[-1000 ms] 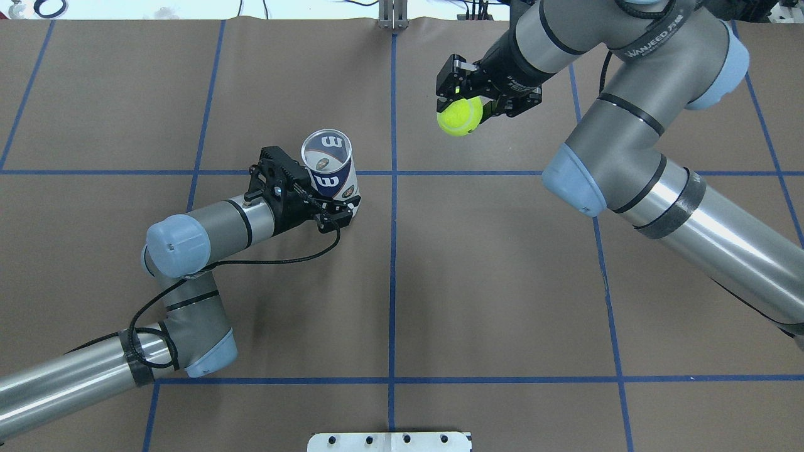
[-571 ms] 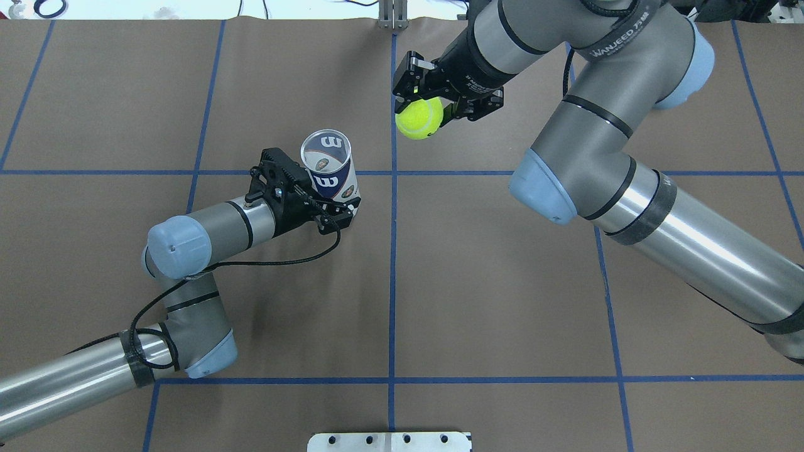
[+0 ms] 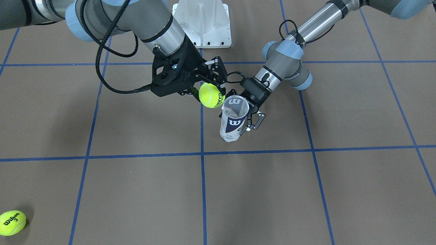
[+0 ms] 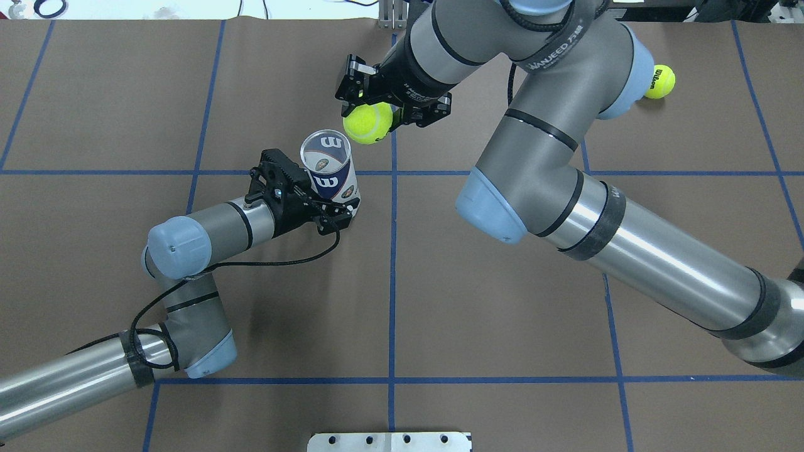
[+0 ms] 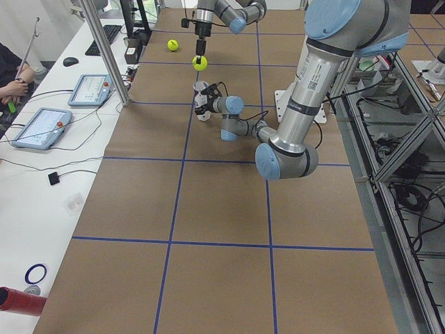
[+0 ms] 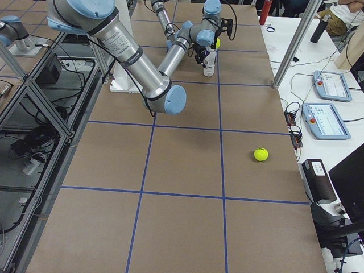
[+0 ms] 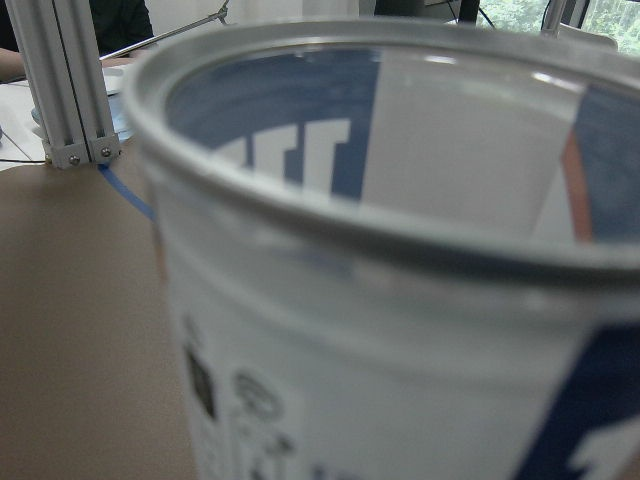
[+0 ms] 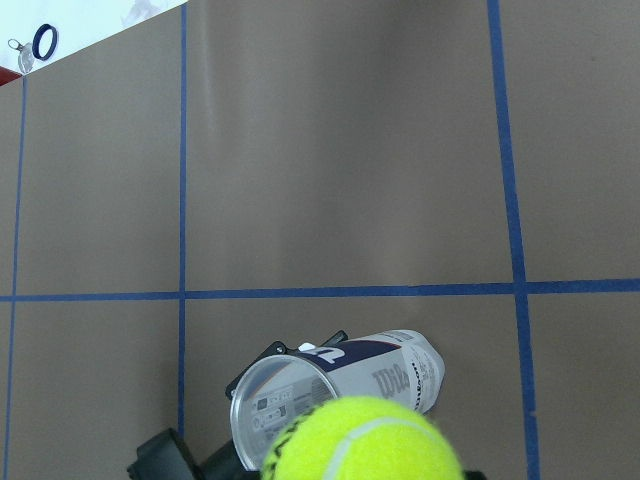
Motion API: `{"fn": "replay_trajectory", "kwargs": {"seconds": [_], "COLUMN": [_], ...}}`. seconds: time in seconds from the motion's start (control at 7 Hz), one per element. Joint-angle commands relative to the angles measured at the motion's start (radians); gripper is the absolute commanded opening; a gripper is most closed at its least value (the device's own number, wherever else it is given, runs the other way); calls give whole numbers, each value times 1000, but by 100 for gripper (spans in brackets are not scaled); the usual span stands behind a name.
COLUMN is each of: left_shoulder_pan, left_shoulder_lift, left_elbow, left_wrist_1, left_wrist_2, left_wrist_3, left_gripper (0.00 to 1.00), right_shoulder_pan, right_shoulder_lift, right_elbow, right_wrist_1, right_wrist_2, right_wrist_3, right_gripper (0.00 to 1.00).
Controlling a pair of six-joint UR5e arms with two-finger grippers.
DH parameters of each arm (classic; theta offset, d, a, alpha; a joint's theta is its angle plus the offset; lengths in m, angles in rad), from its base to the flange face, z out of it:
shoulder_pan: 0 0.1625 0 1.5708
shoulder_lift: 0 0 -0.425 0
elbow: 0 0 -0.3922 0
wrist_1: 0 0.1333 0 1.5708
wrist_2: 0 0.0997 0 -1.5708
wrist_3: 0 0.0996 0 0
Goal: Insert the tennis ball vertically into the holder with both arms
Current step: 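Carry the yellow ball with the right gripper over the can's open top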
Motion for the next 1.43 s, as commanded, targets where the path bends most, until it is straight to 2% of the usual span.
{"fn": "replay_trajectory", "kwargs": {"seconds": [0.0, 0.14, 0.43, 0.86, 1.29], "left_shoulder_pan": [0, 0, 2, 3, 2], "left_shoulder_lift": [-2, -2, -2, -2, 0], "left_elbow": [0, 0, 0, -1, 0], "left_wrist_1": [-2, -5, -10, -14, -11], "left_wrist_2": [0, 0, 0, 0, 0], "left_wrist_3": [0, 0, -2, -3, -3], "left_gripper": [93, 89, 82, 75, 72], "right_shoulder_pan": [-10, -14, -26, -80, -79], "right_shoulder_lift": [38, 41, 142, 139, 138], "right_elbow": [-35, -48, -171, -183, -173], "right_wrist_1": [0, 1, 3, 1, 1], "right_wrist_2": [-22, -26, -43, -101, -95], "right_wrist_3": [0, -1, -1, -3, 0], "right_gripper": [0, 0, 0, 0, 0]}}
